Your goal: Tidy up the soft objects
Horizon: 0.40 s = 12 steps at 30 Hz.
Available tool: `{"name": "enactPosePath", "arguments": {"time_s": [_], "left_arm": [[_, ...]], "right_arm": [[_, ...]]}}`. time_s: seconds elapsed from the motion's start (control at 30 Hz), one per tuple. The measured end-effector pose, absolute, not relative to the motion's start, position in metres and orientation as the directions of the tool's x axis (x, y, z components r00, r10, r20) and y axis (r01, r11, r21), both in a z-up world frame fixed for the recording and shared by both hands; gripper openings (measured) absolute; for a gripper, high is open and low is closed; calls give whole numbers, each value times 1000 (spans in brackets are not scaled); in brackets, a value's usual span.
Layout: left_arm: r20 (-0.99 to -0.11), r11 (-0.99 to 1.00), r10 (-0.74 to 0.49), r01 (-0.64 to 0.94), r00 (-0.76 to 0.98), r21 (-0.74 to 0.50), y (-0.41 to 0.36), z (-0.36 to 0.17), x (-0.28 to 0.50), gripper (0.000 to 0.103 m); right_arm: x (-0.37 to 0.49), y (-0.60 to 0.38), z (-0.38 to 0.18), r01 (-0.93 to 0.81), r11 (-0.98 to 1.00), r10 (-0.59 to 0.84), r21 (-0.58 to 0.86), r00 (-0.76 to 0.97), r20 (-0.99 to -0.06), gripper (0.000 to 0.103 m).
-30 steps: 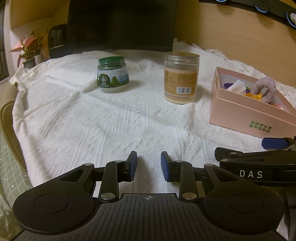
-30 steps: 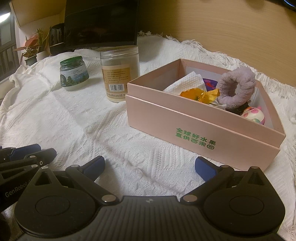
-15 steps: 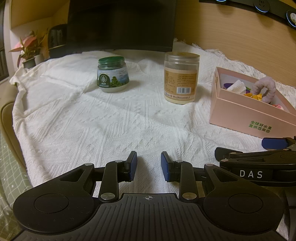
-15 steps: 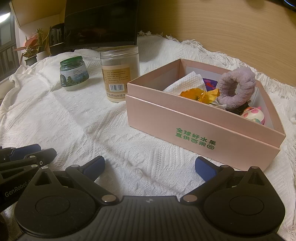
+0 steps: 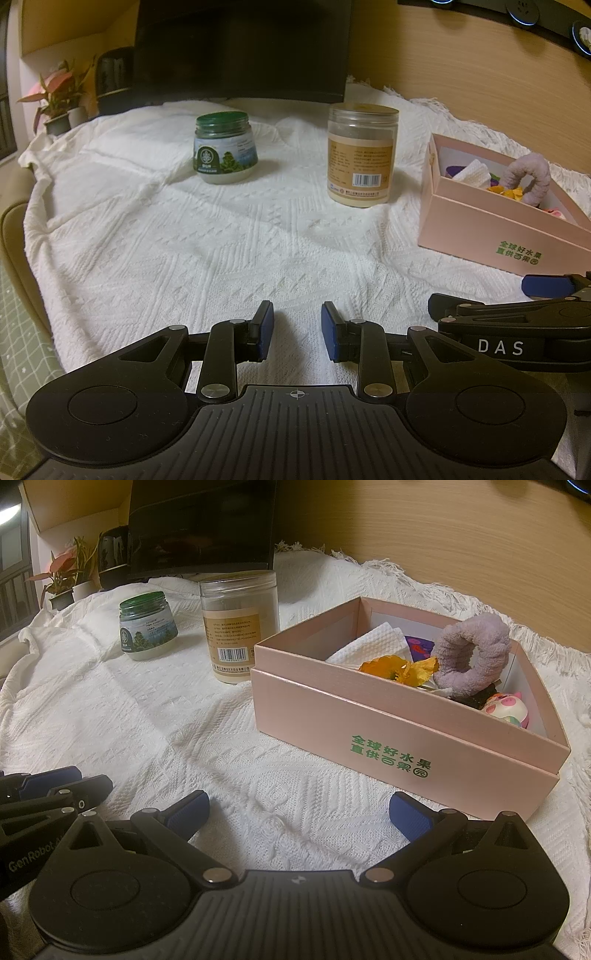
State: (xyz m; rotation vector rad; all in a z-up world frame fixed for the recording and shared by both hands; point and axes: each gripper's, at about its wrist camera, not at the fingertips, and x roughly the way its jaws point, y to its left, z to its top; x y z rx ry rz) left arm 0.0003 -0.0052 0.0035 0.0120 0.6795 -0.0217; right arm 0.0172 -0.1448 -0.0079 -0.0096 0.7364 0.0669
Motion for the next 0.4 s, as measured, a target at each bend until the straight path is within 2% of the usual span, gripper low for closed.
{"name": "enactPosePath", "arguments": {"time_s": [0.4], "left_arm": [[-644,1000,-8,18,765,8,-4,5,3,31]], "right_arm": [[17,-145,-8,-65,998,58,15,739,-671,103]]}}
